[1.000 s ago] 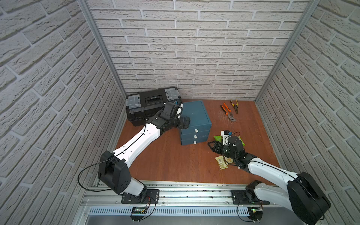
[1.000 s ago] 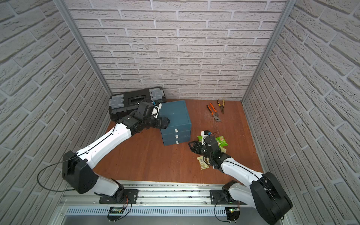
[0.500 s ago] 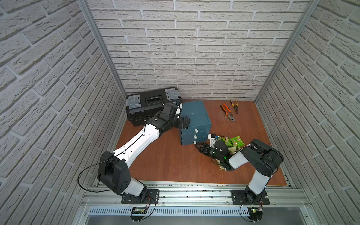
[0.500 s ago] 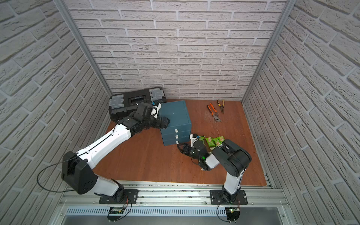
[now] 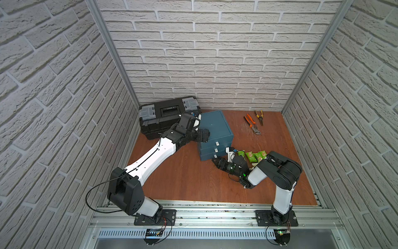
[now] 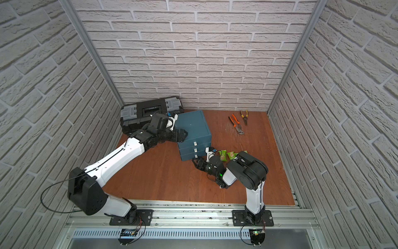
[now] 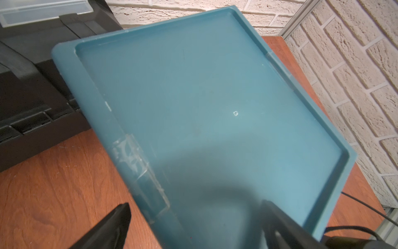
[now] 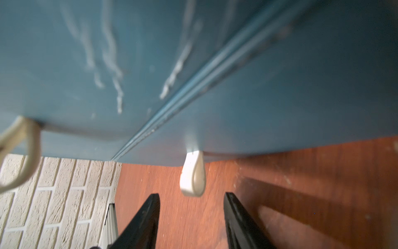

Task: Take the cookies out of the drawer
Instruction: Open the drawer in the storage box.

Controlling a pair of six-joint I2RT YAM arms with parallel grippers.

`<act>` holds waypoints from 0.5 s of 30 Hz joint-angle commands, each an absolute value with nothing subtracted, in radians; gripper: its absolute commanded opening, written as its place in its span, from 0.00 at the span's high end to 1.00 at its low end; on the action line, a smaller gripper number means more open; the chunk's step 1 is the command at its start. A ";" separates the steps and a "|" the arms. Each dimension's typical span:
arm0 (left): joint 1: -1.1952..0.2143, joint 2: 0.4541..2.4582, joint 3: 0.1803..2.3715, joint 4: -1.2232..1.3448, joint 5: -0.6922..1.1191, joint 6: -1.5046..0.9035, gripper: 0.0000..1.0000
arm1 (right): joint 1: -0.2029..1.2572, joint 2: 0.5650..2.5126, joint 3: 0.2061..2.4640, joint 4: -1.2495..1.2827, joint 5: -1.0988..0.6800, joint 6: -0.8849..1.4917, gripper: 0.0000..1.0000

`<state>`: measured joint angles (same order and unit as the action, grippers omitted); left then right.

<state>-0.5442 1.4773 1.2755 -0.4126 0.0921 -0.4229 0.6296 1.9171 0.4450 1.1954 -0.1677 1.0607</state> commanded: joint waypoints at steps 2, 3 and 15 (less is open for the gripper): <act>-0.542 1.475 1.234 -0.479 0.090 -0.413 0.01 | 0.632 1.955 0.412 1.406 -0.056 1.136 0.51; -0.542 1.475 1.233 -0.479 0.091 -0.414 0.01 | 0.630 1.958 0.424 1.401 -0.067 1.140 0.51; -0.543 1.463 1.222 -0.485 0.081 -0.408 0.02 | 0.638 2.014 0.471 1.395 -0.054 1.154 0.87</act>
